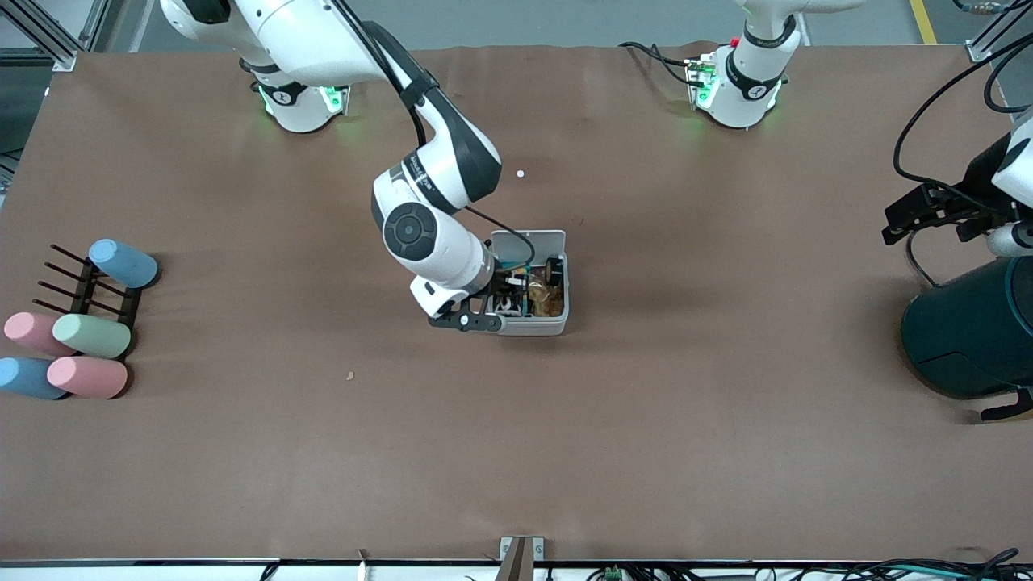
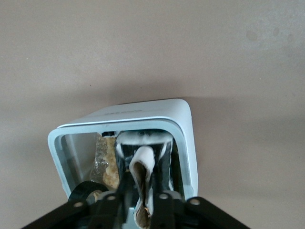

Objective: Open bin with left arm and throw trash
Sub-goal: 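Release the white tissue into the bin with the right gripper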

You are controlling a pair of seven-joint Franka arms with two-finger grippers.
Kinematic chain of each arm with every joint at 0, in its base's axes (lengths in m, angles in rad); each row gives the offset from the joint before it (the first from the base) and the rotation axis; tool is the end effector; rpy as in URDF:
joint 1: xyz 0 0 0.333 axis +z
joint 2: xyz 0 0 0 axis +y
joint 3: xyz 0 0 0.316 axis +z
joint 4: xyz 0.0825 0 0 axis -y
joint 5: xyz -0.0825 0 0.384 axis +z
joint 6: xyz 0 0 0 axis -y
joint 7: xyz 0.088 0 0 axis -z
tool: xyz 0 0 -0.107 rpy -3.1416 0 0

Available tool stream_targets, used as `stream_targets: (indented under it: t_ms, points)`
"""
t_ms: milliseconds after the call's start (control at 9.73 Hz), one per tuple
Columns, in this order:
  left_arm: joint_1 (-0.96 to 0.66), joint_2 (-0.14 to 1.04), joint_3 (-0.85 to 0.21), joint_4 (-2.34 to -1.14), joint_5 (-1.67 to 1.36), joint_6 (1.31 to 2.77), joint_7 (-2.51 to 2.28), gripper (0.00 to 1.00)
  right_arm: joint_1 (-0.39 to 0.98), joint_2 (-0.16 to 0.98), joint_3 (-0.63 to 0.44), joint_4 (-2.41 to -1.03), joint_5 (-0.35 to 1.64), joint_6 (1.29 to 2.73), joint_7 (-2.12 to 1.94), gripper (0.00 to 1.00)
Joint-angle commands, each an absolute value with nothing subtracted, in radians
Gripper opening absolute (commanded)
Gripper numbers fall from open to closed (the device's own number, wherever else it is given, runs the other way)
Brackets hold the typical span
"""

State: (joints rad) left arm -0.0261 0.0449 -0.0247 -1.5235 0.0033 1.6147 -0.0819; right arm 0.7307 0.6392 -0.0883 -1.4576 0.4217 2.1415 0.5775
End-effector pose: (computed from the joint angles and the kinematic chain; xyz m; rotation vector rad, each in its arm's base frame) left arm 0.5726 -0.0284 0.6256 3.1395 0.0488 0.0728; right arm 0.5610 0.4561 0.3167 -2.8483 0.1960 0.1960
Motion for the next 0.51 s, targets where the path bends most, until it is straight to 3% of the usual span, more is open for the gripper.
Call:
stream_targets:
  t_ms: [0, 205, 411]
  points:
    - [-0.029, 0.057, -0.02, -1.497, -0.003, 1.606, -0.069, 1.0, 0.738, 0.632, -0.094, -1.471, 0.399, 2.14, 0.595, 0.62]
    - [-0.025, 0.057, -0.02, -1.499, -0.005, 1.606, -0.061, 1.0, 0.73, 0.626, -0.098, -1.46, 0.399, 2.09, 0.595, 0.73]
    - [-0.026, 0.057, -0.02, -1.497, -0.005, 1.606, -0.061, 1.0, 0.719, 0.595, -0.11, -1.457, 0.399, 2.06, 0.595, 0.74]
